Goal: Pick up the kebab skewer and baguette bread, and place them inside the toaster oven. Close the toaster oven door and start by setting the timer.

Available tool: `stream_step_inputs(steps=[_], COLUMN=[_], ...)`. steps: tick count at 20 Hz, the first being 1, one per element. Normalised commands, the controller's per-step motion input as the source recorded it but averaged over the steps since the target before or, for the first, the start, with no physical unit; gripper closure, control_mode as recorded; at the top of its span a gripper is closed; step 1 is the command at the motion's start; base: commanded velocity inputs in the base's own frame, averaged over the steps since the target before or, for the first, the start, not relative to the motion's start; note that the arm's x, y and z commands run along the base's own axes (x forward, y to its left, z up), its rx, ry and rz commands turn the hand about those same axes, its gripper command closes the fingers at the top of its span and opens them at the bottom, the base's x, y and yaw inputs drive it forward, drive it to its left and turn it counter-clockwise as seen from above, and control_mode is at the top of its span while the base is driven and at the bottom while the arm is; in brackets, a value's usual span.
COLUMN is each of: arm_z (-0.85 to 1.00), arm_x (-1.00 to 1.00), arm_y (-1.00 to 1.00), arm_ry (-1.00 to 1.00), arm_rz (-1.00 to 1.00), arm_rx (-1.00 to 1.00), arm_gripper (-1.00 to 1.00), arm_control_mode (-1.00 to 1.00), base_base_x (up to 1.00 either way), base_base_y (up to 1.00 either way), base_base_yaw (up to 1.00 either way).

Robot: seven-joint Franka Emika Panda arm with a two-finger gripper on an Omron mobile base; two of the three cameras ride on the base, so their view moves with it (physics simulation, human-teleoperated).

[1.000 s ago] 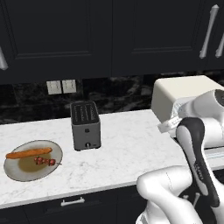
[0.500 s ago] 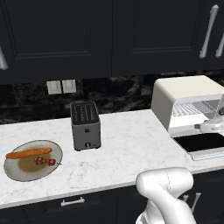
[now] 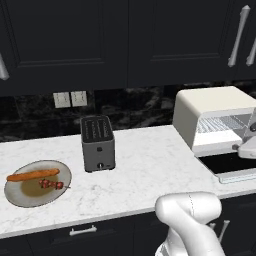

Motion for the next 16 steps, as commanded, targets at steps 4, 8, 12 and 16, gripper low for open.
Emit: stream_step_inputs(steps=[4,8,12,16], arm_z=[-0.30,-0.26,-0.15,0.00], arm_x=[0.63,0.61,0.52,0.43], arm_y=[-0.14,-0.38,-0.85,-0.80], arm_ry=[-0.16,-0.21,-0.09,0.04], arm_rz=[0.00,0.00,0.00,-0.01], arm_rx=[-0.20,-0.04,-0.04,-0.03], arm_gripper=[-1.00,-1.00,-1.00,-1.00], arm_control_mode=[-1.00,-1.00,-1.00,-1.00], base_base_x=[0.00,0.00,0.00,0.00], base_base_y=[0.00,0.00,0.00,0.00], base_base_yaw=[0.00,0.00,0.00,0.00])
